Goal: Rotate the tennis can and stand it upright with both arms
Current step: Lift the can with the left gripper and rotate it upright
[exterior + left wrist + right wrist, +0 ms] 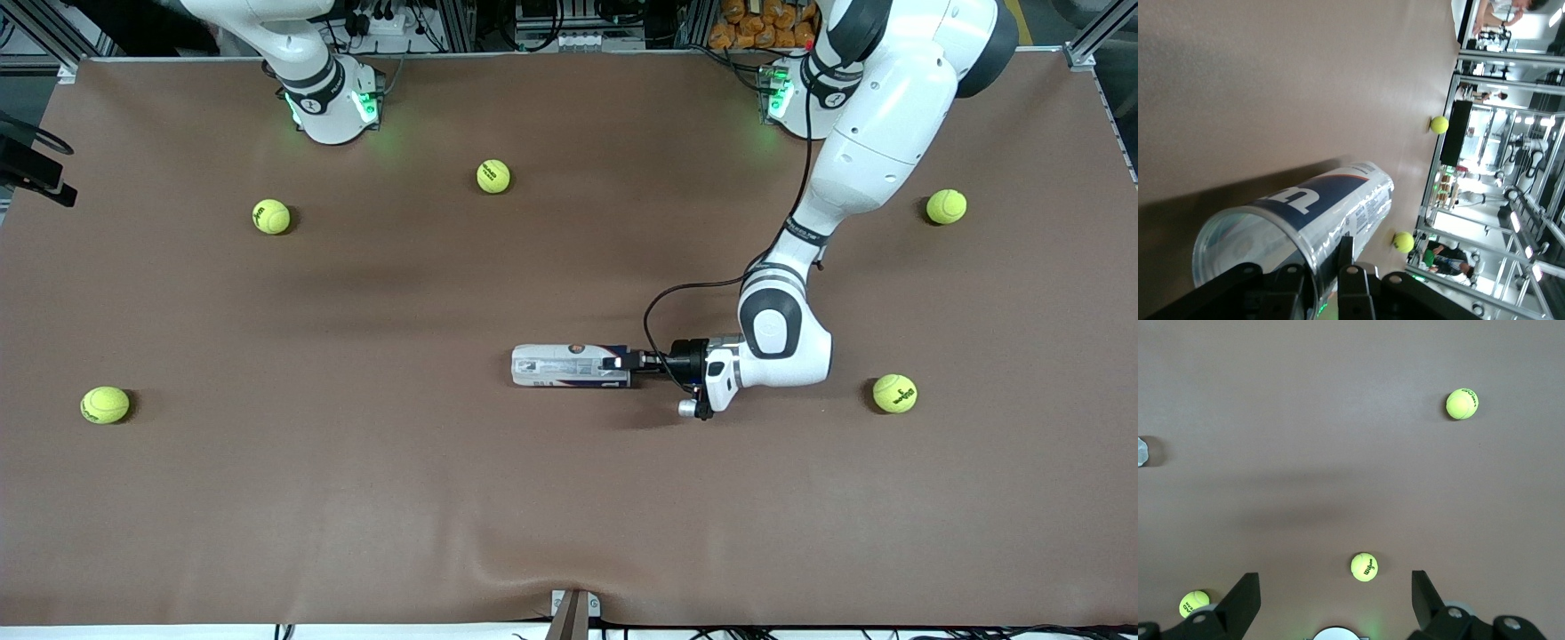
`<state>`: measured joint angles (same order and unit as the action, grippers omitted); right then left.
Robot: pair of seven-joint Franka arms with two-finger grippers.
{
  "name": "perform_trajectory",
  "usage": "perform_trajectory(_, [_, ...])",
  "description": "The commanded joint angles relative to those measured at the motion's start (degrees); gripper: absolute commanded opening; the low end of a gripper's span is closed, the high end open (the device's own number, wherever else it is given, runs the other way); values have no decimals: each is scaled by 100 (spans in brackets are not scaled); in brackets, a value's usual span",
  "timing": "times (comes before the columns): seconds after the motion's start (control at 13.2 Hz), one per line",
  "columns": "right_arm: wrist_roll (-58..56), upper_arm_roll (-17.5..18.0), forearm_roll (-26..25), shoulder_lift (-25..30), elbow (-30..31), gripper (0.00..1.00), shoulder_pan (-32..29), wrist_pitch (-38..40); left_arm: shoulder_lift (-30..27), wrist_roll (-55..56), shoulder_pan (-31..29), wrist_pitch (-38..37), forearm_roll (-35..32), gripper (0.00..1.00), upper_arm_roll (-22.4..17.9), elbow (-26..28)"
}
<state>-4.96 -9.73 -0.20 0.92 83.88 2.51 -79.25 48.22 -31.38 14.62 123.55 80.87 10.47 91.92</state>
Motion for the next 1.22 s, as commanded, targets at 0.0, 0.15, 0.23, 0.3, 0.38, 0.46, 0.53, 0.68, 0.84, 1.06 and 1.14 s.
perform_trajectory(0.0, [92,-20,-59,-4,-38,100,-22,-11,-259,1680,93,37,-1025,0,-11,-322])
perform_trajectory(0.15, [92,-38,19,-4,-38,100,-84,-64,-444,2642,251,37,-1502,0,16,-499])
perform_trajectory(0.23, [92,-38,20,-21,-38,100,-84,-82,-584,2985,313,37,-1669,0,-1,-534])
perform_trajectory(0.3, [92,-38,28,-21,-38,100,-84,-117,-699,3328,392,37,-1967,0,-1,-552])
perform_trajectory(0.38, [92,-38,37,-30,-38,100,-93,-126,-804,3706,540,37,-2440,0,-27,-665])
perform_trajectory(0.46, [92,-38,37,-21,-38,100,-102,-126,-831,4275,698,46,-3079,0,-45,-823])
perform_trajectory(0.53, [92,-38,37,-30,-38,100,-102,-126,-832,4968,848,37,-3721,0,-45,-999])
perform_trajectory(0.68, [92,-38,46,-30,-38,100,-102,-126,-823,6322,1200,37,-5005,0,-45,-1368])
perform_trajectory(0.84, [92,-38,55,-30,-38,100,-110,-126,-901,7038,1271,-111,-5737,0,-28,-1475])
perform_trajectory(1.06, [92,-47,116,-30,-38,100,-111,-135,-1227,7277,1342,-646,-6599,0,-72,-1589])
perform_trajectory(1.14, [92,-47,116,-30,-38,100,-111,-135,-1227,7443,1359,-874,-6941,0,-72,-1729])
